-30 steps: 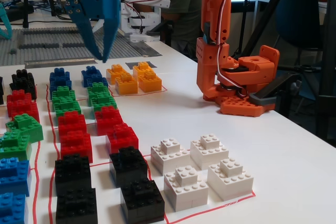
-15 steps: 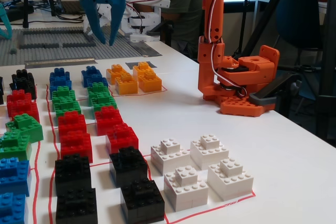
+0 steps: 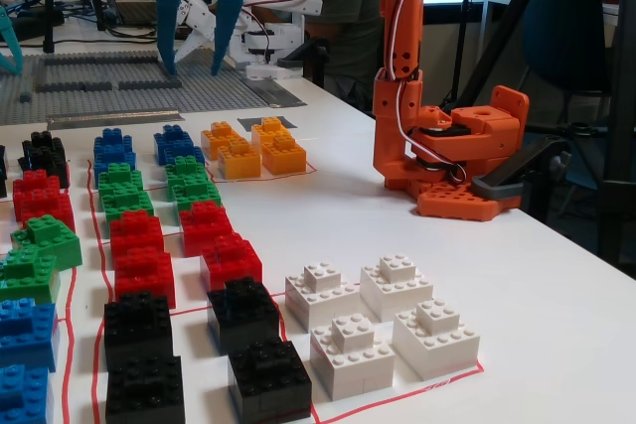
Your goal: Grab the block and put it in the grey marker
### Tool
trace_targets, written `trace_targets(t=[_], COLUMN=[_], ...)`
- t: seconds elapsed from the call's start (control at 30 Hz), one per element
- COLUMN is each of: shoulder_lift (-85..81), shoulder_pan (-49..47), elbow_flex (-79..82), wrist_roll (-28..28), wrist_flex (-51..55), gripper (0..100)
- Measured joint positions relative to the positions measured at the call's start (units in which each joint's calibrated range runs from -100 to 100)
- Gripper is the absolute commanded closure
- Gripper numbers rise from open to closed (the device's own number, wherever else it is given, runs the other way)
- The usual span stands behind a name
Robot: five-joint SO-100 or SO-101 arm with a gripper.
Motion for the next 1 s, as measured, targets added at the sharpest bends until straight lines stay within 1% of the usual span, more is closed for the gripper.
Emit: trace_targets(t=[0.07, 0.27, 0.47, 0.57, 0.67, 0.77, 1.0], shoulder_lift=[0.00, 0.09, 5.14, 5.49, 6.01, 7.92, 10.62], shoulder_pan=[0.80, 2.57, 3.01, 3.27, 3.72, 3.45, 3.45], elbow_flex=[0.00, 0.18, 2.25, 2.79, 3.51, 4.41, 4.32], wrist_roll=[0.54, 1.81, 3.27, 3.57, 3.71, 3.71, 3.71], wrist_flex=[-0.08, -1.52, -4.57, -6.49, -7.61, -10.17, -11.85], gripper=[74, 78, 78, 76, 70, 70, 71])
